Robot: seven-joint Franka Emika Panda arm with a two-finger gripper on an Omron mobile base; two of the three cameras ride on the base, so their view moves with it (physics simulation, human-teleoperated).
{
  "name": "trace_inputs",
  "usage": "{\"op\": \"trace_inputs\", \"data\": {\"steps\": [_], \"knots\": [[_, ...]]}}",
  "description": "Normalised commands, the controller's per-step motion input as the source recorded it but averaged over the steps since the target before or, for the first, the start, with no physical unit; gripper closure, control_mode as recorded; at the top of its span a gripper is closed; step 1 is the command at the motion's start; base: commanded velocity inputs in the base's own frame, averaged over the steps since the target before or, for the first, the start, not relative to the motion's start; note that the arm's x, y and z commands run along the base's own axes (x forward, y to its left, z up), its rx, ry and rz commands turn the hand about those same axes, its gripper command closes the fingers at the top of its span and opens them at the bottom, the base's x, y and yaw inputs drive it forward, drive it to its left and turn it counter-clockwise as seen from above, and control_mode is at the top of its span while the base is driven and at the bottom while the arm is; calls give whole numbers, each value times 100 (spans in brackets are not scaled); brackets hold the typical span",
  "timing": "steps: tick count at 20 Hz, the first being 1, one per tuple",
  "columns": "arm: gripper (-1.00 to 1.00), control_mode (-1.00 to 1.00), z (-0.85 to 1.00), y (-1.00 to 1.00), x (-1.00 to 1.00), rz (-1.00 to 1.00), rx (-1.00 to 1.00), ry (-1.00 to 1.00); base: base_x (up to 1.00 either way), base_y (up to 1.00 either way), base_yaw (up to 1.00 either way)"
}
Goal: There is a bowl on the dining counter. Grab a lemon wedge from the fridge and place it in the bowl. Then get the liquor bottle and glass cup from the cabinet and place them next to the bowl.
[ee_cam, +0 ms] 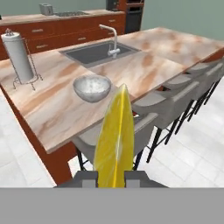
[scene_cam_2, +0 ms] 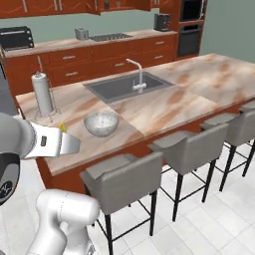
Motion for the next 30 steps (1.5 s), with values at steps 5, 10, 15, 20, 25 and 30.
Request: {"op": "trace_inputs", "data": {"steps": [5, 10, 15, 20, 25, 30], "knots": [[100, 100, 0, 0, 0, 0, 0, 0, 7, -87, 47], [100, 100, 0, 0, 0, 0, 0, 0, 52, -62, 43], [100, 100, 0, 0, 0, 0, 0, 0, 85, -24, 26], [100, 100, 0, 0, 0, 0, 0, 0, 62, -14, 21], [100, -100, 0, 0, 33, 17, 8, 8, 8, 0, 4], [100, -100, 0, 0, 76, 24, 12, 11, 0, 0, 0]]}}
